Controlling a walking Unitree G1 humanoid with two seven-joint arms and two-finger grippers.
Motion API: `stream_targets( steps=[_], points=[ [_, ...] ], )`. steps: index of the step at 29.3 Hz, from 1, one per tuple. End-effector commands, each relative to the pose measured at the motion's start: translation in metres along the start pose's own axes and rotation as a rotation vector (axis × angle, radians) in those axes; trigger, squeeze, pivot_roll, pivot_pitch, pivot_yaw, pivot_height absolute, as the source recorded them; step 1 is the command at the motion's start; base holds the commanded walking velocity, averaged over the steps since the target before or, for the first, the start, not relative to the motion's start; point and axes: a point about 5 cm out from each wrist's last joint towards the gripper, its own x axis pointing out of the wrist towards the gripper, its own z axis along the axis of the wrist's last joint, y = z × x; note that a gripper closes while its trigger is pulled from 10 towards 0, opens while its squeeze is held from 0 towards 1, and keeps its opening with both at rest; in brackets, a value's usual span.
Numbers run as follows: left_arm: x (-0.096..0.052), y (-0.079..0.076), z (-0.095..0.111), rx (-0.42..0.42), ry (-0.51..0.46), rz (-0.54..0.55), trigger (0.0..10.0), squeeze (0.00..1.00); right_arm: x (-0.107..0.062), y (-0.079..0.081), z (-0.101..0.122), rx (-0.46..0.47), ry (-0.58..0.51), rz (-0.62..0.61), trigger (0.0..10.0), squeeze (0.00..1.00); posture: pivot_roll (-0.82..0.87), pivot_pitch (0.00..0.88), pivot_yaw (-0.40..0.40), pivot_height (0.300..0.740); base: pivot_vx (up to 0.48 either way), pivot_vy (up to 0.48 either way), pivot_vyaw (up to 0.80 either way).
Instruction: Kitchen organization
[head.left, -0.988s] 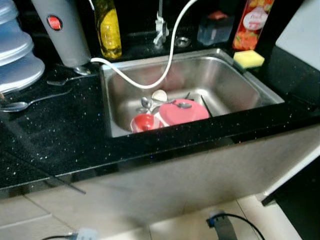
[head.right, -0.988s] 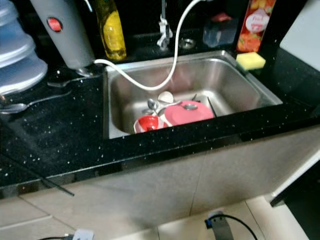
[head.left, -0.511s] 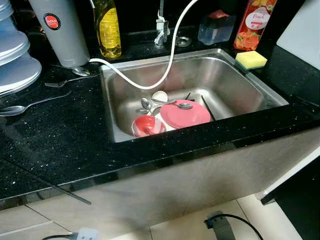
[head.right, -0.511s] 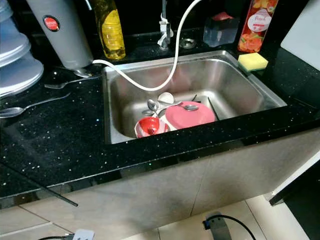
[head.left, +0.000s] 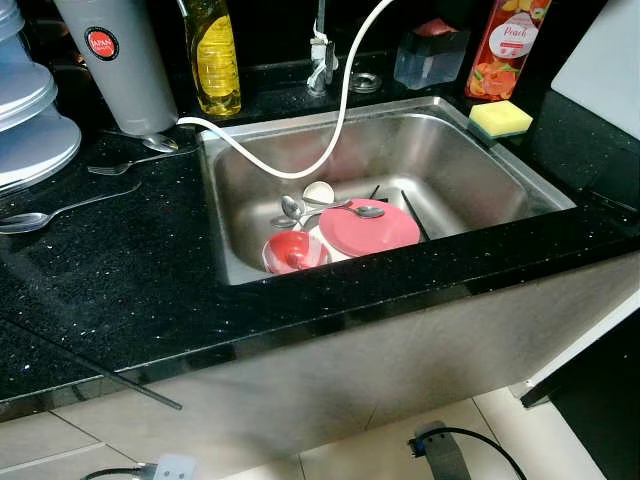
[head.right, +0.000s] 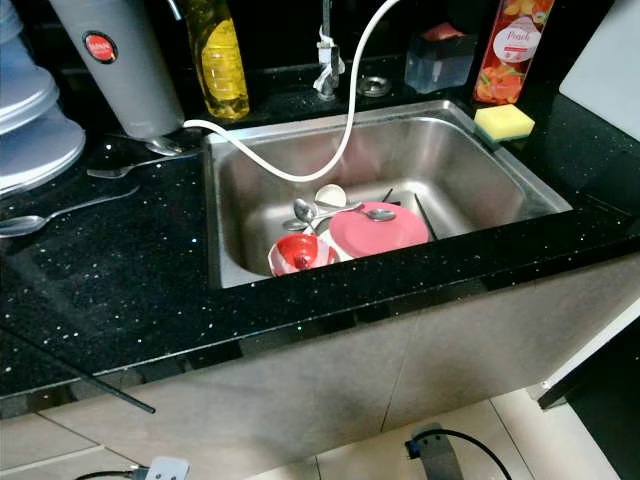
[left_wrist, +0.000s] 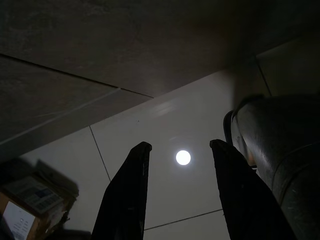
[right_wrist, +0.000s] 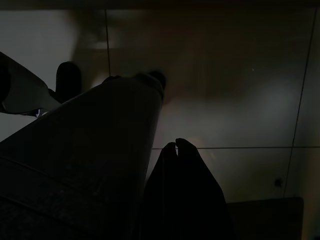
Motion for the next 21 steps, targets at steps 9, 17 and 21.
stream_targets(
  steps=[9,17,21],
  points=[
    [-0.0016,0.0006,-0.0038,-0.015,0.009,0.006,10.0,0.0,0.0002,0.0027,-0.003,0.0,0.017,0.008,10.0,0.0,0.01,0.0,0.023,0.74,0.0,-0.189,0.0],
    [-0.0013,0.0001,-0.0032,-0.012,0.009,0.006,10.0,0.0,0.0,0.0028,-0.004,0.001,0.02,0.009,10.0,0.0,0.01,0.0,0.021,0.74,0.0,0.0,0.0],
    [-0.001,0.0004,-0.003,-0.006,0.012,0.005,10.0,0.0,-0.0001,0.0033,-0.0052,0.002,0.023,0.009,10.0,0.0,0.02,0.0,0.021,0.74,0.0,0.0,0.0]
  ],
)
